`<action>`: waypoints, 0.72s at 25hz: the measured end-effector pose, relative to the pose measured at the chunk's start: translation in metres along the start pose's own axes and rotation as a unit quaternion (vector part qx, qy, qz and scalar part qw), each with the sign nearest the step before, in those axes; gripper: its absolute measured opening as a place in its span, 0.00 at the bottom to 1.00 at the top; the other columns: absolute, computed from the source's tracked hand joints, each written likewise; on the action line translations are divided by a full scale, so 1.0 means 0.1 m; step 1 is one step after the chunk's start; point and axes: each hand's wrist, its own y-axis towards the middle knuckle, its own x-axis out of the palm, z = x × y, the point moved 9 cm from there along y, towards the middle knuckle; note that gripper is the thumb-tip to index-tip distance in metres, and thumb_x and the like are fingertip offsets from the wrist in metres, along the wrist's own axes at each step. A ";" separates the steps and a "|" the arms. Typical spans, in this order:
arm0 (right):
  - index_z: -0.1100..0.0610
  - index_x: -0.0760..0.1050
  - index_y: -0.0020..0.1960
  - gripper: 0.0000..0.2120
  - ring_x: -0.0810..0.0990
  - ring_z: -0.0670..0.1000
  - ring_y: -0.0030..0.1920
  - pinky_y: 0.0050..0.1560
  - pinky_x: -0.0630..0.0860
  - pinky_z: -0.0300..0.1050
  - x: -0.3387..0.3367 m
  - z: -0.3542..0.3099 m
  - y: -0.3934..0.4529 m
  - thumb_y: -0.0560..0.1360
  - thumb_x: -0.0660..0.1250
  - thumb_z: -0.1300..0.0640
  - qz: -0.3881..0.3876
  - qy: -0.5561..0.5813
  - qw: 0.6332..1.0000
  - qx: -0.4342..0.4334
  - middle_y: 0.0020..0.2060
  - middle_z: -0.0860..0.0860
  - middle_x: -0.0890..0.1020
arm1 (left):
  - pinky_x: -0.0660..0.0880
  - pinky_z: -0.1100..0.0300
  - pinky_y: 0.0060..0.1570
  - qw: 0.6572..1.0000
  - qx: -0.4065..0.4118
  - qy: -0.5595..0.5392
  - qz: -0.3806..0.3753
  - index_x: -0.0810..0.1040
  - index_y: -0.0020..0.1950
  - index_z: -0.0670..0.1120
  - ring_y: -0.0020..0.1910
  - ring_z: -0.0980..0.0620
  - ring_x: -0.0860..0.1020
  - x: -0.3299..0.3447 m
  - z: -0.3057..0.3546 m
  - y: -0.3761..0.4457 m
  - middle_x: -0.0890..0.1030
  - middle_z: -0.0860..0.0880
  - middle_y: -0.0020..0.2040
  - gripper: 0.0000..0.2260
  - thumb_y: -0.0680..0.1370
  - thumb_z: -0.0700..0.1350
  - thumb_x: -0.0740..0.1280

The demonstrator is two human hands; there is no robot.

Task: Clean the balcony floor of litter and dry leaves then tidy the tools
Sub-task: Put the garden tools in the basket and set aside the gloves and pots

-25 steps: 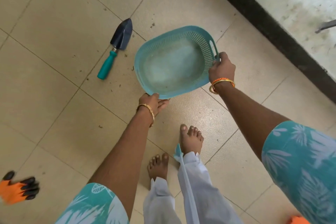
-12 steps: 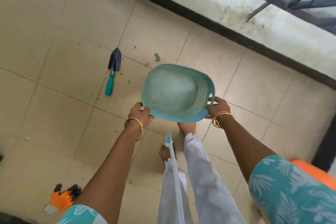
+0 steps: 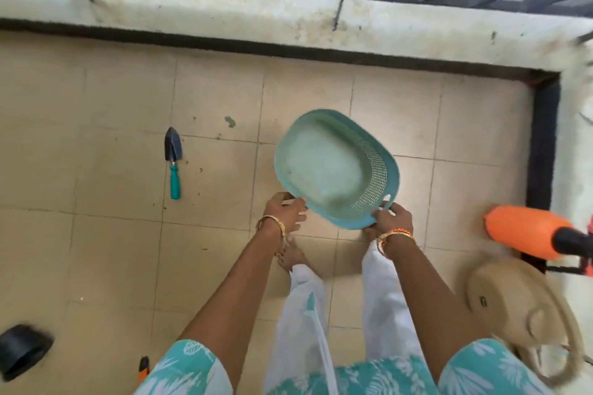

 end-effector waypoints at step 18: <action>0.61 0.67 0.37 0.10 0.76 0.46 0.18 0.20 0.75 0.38 -2.71 -0.77 2.12 0.73 0.62 0.72 0.113 0.284 0.946 0.113 0.32 0.61 0.75 | 0.71 0.59 0.45 0.959 0.038 0.232 -0.157 0.71 0.58 0.52 0.54 0.53 0.72 4.71 0.58 0.14 0.76 0.50 0.50 0.17 0.77 0.32 0.59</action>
